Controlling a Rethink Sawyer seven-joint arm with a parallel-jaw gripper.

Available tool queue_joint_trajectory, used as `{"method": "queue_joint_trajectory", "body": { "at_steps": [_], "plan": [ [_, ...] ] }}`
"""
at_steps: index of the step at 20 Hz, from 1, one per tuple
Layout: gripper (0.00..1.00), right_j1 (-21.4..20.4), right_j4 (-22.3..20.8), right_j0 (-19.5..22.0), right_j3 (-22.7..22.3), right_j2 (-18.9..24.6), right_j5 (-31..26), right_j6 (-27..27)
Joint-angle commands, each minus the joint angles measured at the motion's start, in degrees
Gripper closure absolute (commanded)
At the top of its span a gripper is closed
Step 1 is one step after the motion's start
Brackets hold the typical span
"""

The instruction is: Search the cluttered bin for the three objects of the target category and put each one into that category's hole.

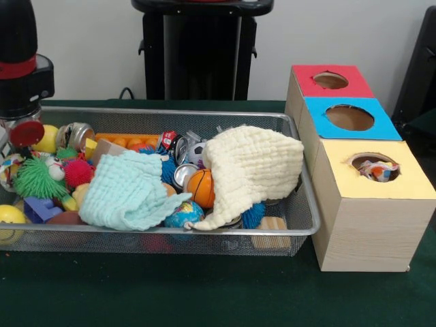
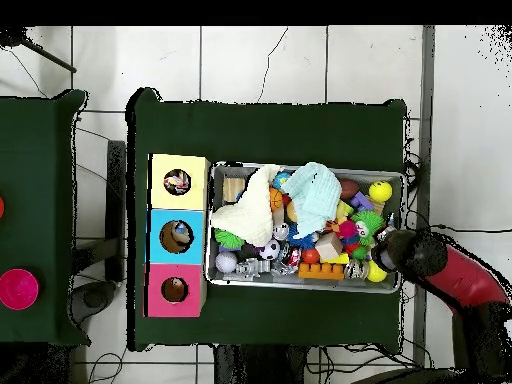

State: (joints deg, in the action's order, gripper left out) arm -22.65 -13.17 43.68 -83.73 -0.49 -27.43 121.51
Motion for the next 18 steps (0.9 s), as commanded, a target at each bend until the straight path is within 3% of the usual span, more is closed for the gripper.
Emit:
{"method": "queue_joint_trajectory", "body": {
  "at_steps": [1,6,12,18],
  "plan": [
    [0.0,-1.0,3.5,-0.9,5.7,2.1,-5.1,4.0],
    [0.0,-2.0,4.4,-1.2,7.4,2.6,-12.0,2.1],
    [0.0,-2.2,4.1,-1.1,8.6,3.1,-13.8,1.1],
    [0.0,-0.9,3.9,0.1,12.4,5.0,-15.5,-2.2]
  ]
}}
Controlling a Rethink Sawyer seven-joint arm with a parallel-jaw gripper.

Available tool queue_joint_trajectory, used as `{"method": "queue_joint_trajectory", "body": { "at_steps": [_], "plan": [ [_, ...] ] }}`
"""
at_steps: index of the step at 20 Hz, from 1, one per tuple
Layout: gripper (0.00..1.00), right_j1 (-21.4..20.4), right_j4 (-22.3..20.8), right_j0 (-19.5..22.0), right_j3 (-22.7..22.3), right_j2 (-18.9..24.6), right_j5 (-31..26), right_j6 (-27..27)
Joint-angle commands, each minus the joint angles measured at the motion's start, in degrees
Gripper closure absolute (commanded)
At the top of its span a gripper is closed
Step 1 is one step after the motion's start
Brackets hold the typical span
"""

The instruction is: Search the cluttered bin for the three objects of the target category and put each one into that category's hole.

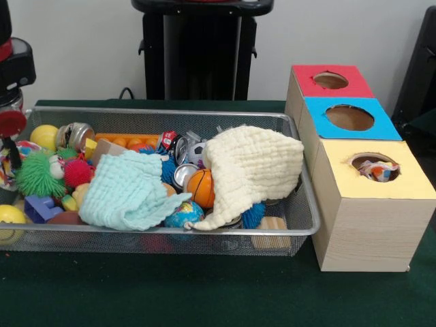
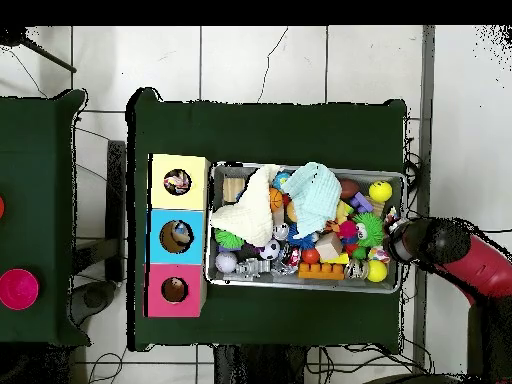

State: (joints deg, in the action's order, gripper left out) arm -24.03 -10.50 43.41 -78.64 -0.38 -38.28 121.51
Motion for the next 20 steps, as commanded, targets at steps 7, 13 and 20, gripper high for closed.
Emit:
{"method": "queue_joint_trajectory", "body": {
  "at_steps": [7,13,20],
  "plan": [
    [1.0,0.1,0.9,0.1,6.7,4.6,-4.2,-1.7],
    [1.0,0.0,0.6,0.9,5.8,5.4,-2.0,-2.6],
    [1.0,-0.5,0.4,0.2,4.9,4.5,-0.4,-0.5]
  ]
}}
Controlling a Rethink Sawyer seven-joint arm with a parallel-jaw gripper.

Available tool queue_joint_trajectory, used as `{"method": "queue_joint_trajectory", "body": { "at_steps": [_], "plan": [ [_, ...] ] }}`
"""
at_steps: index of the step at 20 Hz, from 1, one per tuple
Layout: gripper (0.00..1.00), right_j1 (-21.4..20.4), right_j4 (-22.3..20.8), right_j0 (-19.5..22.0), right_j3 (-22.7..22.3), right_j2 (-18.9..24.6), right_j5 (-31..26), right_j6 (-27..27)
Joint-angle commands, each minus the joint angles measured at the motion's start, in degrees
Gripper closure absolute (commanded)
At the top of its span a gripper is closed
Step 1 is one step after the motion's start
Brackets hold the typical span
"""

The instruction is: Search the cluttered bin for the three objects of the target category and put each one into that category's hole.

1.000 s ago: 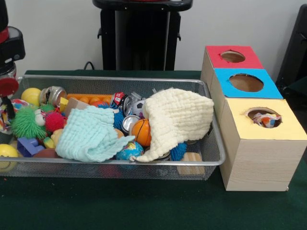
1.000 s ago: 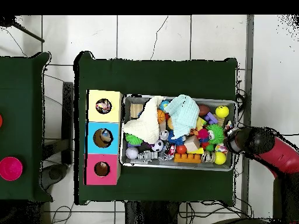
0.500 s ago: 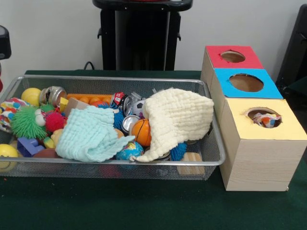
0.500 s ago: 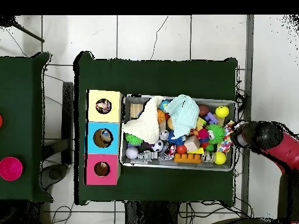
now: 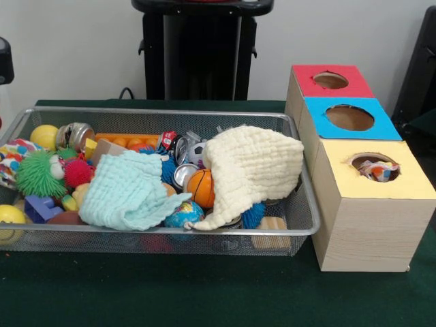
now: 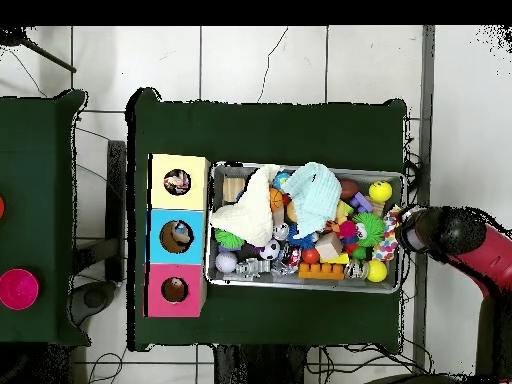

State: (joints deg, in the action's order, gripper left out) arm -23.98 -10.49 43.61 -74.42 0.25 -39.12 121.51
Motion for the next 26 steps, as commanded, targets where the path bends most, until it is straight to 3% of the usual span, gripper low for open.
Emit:
{"method": "queue_joint_trajectory", "body": {
  "at_steps": [1,4,9,13,16,21,26],
  "plan": [
    [1.0,-0.7,0.4,-0.4,0.6,3.4,0.4,0.3],
    [1.0,-1.8,0.2,-2.2,-0.4,1.7,0.0,2.4],
    [1.0,-9.9,4.1,-6.8,-7.7,-0.9,-4.7,9.0],
    [1.0,-14.2,6.2,-12.0,-8.6,-4.4,-10.1,13.5],
    [1.0,-16.6,9.1,-13.0,-10.5,-3.8,-11.2,12.5],
    [1.0,-17.0,12.8,-16.8,-12.2,-5.3,-12.1,15.1],
    [1.0,-16.5,14.0,-22.2,-13.4,-8.9,-9.1,18.5]
  ]
}}
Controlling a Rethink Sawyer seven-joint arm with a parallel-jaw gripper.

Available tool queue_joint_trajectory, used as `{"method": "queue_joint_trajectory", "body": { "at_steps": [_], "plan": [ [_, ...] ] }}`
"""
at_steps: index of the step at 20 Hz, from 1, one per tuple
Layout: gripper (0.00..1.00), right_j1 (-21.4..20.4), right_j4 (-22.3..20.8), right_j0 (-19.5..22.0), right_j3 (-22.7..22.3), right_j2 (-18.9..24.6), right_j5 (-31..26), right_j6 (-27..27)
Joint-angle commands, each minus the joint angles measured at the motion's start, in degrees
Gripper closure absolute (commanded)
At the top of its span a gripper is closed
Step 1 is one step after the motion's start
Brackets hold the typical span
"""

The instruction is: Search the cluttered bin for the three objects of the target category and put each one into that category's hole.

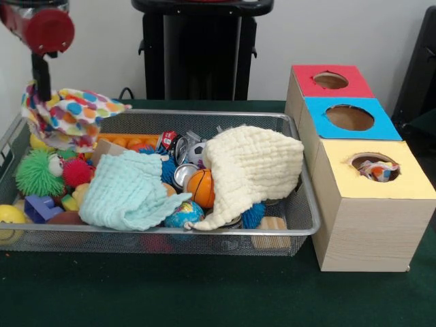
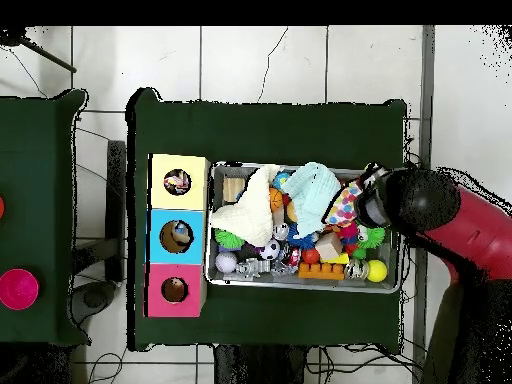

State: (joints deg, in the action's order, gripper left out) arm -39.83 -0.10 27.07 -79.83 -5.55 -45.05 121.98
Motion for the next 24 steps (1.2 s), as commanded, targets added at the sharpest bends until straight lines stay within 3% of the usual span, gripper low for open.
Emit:
{"method": "queue_joint_trajectory", "body": {
  "at_steps": [1,10,14,24],
  "plan": [
    [1.0,-0.5,3.6,-6.7,-7.9,-3.9,-3.0,18.5],
    [1.0,0.4,6.9,-14.3,-9.5,-9.3,-0.8,22.6],
    [1.0,0.9,8.4,-17.5,-10.7,-11.8,-2.5,25.1],
    [1.0,1.5,12.4,-21.6,-15.6,-12.7,3.2,28.9]
  ]
}}
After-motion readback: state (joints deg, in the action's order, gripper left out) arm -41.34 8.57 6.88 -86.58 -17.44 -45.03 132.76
